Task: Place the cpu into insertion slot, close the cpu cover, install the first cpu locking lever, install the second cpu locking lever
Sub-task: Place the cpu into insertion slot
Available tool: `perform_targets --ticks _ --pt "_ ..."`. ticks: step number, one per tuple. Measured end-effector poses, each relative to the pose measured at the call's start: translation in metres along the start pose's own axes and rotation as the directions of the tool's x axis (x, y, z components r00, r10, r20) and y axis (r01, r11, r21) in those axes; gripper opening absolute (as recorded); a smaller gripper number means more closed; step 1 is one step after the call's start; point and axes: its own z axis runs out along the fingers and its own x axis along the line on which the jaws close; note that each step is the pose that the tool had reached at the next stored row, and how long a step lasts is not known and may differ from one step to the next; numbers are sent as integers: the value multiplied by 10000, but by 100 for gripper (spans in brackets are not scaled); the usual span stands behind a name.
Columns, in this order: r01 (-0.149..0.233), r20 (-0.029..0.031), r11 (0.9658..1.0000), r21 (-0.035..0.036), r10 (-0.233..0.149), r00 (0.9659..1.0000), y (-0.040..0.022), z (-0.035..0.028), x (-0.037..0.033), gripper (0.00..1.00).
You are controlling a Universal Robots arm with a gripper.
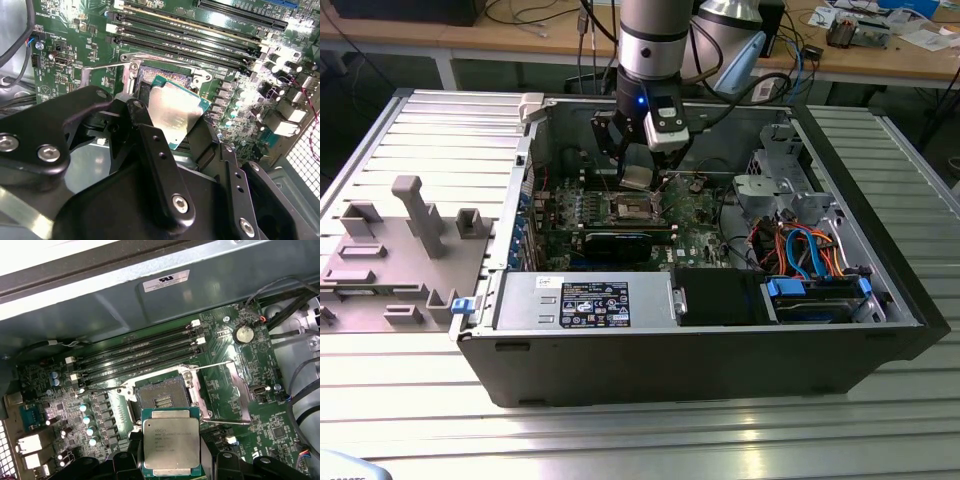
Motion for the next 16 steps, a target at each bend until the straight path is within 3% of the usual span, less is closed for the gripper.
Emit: perform_targets --ticks 16 --pt "-395 5 9992 -1 395 9992 0 16 0 55"
